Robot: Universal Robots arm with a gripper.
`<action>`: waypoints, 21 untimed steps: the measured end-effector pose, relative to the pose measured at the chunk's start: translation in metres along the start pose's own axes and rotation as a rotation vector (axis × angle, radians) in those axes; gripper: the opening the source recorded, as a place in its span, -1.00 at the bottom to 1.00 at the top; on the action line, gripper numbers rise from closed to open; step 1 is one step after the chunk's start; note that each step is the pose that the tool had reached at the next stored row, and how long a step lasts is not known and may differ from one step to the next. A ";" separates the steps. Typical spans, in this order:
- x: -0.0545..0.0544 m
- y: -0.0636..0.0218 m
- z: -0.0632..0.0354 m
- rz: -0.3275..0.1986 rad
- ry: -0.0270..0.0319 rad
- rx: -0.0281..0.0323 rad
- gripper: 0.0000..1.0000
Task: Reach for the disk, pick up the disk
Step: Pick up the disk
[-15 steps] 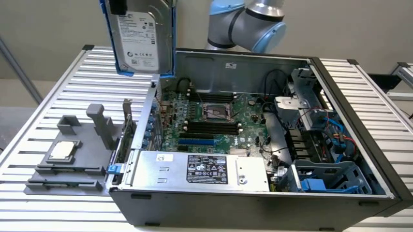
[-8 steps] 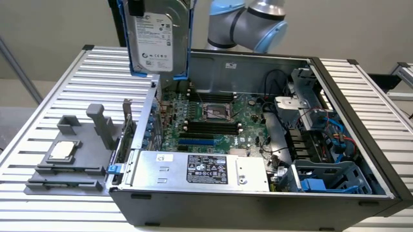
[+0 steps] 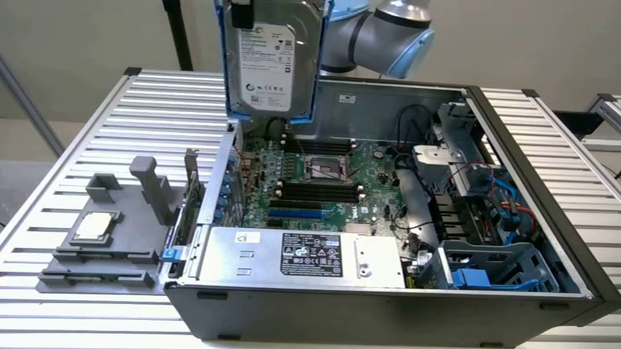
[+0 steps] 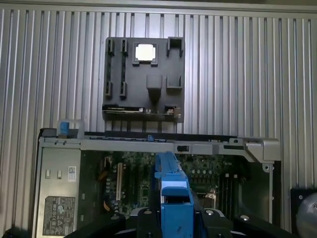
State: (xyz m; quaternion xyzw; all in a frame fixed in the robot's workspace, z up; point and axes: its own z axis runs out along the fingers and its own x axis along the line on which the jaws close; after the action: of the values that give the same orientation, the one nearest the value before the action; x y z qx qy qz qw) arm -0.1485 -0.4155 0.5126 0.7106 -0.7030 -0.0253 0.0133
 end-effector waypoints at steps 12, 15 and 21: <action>0.014 -0.0340 0.0036 -0.001 0.0004 0.0333 -0.35; 0.020 -0.0432 0.0031 -0.001 0.0003 0.0374 -0.35; 0.033 -0.0660 0.0017 -0.001 0.0003 0.0374 -0.35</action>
State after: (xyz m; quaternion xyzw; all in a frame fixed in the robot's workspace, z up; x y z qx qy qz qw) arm -0.0824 -0.4476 0.5068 0.7110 -0.7031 -0.0121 0.0001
